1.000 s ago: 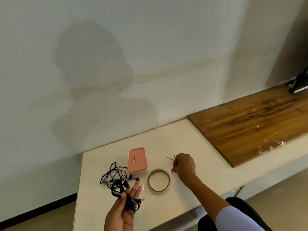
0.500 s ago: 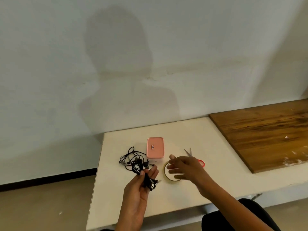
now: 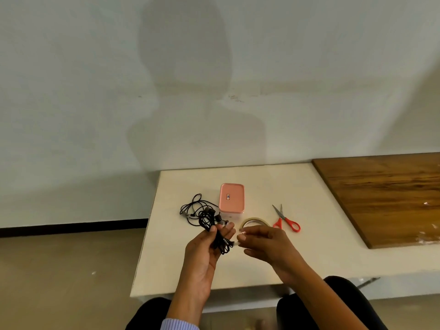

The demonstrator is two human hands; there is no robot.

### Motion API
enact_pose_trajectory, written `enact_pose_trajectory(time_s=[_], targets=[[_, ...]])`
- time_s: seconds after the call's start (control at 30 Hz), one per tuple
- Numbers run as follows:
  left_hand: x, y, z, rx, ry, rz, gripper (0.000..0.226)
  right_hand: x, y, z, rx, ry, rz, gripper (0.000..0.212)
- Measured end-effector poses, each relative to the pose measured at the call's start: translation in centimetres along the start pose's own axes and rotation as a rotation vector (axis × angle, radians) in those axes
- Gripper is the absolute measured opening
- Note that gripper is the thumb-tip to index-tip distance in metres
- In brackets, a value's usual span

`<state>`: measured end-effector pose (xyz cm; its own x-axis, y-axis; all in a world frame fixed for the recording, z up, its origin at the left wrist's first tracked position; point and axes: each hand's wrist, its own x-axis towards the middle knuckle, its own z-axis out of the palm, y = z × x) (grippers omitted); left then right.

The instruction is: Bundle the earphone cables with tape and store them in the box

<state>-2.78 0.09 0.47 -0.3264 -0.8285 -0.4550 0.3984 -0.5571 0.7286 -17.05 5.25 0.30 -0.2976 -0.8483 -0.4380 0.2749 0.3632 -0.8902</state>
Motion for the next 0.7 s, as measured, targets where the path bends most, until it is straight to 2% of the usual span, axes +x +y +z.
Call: enact_pose_trajectory(time_s=[0.1, 0.2, 0.33, 0.4, 0.5, 0.7], targets=[[-0.1, 0.1, -0.1, 0.011, 0.011, 0.016, 0.021, 0.4, 0.0, 0.1, 0.132, -0.061, 0.135, 0.012], [-0.1, 0.1, -0.1, 0.038, 0.022, 0.020, 0.021, 0.9, 0.1, 0.3, 0.271, -0.040, 0.232, 0.021], [-0.4, 0.1, 0.1, 0.110, 0.005, 0.043, 0.022, 1.2, 0.8, 0.6, 0.112, 0.023, 0.163, 0.028], [-0.4, 0.1, 0.1, 0.110, 0.020, 0.067, 0.022, 1.3, 0.9, 0.5, 0.073, 0.009, 0.124, 0.023], [0.0, 0.1, -0.1, 0.077, 0.054, 0.081, 0.019, 1.5, 0.8, 0.2, 0.177, -0.052, 0.156, 0.015], [0.4, 0.1, -0.5, 0.092, 0.080, 0.097, 0.022, 1.9, 0.0, -0.6, 0.401, -0.175, 0.317, 0.027]])
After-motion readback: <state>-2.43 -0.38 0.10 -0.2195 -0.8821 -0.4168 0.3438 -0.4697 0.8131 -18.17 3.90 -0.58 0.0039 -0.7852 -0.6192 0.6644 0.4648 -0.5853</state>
